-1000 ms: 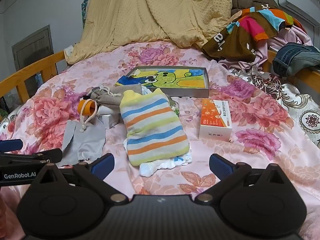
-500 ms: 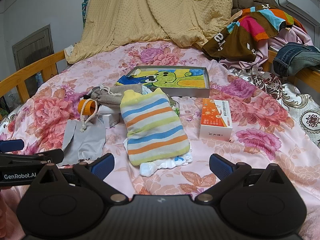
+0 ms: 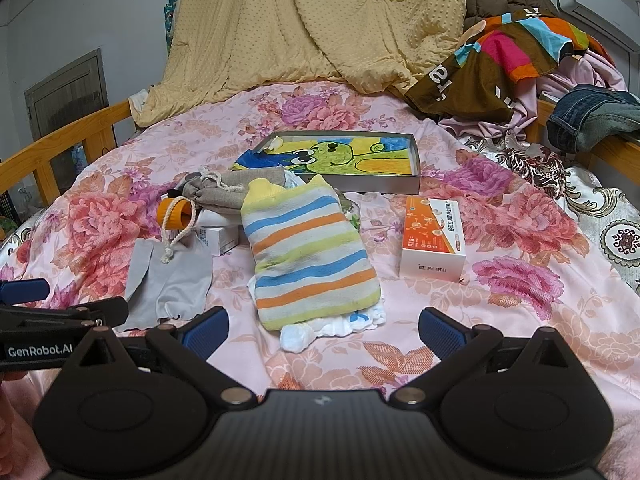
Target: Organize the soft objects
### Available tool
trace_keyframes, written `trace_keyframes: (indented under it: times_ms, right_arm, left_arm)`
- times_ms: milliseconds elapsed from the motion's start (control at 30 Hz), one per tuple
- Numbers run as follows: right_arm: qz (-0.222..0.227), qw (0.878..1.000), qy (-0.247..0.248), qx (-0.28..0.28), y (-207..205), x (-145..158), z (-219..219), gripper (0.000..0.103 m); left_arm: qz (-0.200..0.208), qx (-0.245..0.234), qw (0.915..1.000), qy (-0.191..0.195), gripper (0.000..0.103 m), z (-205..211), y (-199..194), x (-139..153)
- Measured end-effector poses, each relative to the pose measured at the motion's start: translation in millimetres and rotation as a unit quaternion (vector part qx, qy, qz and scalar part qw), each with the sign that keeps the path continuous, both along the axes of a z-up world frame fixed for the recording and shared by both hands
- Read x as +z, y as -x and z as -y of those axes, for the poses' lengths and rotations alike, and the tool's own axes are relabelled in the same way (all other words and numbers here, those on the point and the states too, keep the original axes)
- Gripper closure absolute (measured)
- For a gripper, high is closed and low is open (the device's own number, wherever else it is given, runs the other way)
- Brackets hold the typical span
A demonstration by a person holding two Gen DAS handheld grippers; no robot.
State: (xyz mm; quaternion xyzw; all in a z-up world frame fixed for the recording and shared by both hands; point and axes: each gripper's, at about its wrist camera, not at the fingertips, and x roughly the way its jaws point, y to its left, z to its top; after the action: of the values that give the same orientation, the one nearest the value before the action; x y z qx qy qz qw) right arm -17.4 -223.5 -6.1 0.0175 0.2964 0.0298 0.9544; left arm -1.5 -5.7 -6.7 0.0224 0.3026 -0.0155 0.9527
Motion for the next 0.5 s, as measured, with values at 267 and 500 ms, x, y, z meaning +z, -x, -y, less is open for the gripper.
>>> trace_keyframes:
  times_ms: [267, 500]
  right_arm:
    - [0.000, 1.000, 0.000, 0.000, 0.0, 0.1, 0.0, 0.000]
    - [-0.001, 1.000, 0.000, 0.000, 0.0, 0.3, 0.1, 0.000]
  left_arm:
    - [-0.001, 0.000, 1.0000, 0.002, 0.001, 1.1, 0.9, 0.2]
    - [-0.003, 0.000, 1.0000, 0.002, 0.001, 0.7, 0.8, 0.0]
